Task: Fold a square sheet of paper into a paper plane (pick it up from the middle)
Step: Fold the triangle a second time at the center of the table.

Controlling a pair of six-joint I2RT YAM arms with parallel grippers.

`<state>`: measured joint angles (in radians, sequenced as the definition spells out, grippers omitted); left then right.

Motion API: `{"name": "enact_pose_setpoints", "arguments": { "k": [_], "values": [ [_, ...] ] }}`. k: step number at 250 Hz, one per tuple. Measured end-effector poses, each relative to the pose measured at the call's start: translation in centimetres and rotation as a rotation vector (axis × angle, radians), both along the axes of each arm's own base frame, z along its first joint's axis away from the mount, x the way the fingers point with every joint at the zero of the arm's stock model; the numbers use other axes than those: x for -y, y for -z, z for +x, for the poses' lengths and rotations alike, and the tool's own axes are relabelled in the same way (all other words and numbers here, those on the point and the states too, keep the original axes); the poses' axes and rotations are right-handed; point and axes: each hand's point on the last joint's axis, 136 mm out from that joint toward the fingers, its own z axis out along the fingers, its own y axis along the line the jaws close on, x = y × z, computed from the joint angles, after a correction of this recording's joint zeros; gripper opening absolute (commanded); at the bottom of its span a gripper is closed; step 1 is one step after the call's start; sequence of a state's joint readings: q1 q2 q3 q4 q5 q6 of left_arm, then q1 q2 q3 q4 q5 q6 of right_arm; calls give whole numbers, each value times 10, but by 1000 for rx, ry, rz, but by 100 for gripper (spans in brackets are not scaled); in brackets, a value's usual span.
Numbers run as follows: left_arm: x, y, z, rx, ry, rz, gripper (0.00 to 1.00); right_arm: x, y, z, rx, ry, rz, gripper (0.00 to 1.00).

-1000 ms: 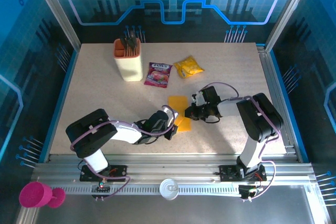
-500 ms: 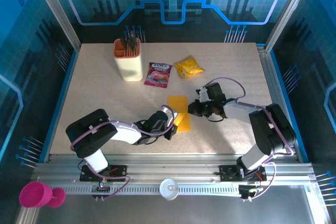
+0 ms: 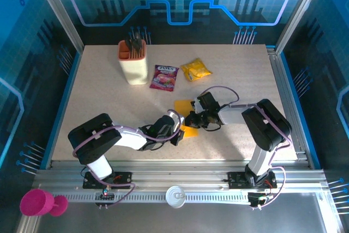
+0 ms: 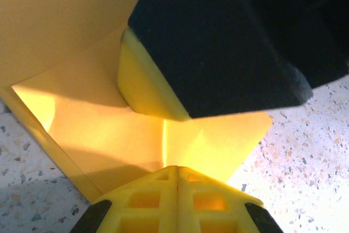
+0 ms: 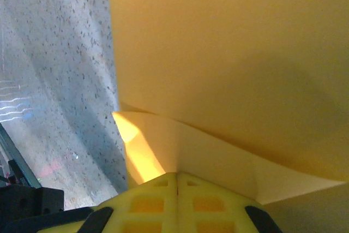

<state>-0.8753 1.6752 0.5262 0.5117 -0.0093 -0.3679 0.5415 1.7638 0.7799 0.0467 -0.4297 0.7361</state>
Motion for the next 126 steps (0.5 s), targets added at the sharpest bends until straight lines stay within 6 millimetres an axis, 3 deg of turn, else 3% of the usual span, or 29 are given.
{"name": "enact_pose_setpoints", "arguments": {
  "k": [70,126],
  "values": [
    [-10,1,-8,-21,-29,-29,0,6,1,3,-20,20,27,0],
    [-29,1,-29,-73,-69,-53,0,9,1,6,-12,31,31,0]
  ]
}}
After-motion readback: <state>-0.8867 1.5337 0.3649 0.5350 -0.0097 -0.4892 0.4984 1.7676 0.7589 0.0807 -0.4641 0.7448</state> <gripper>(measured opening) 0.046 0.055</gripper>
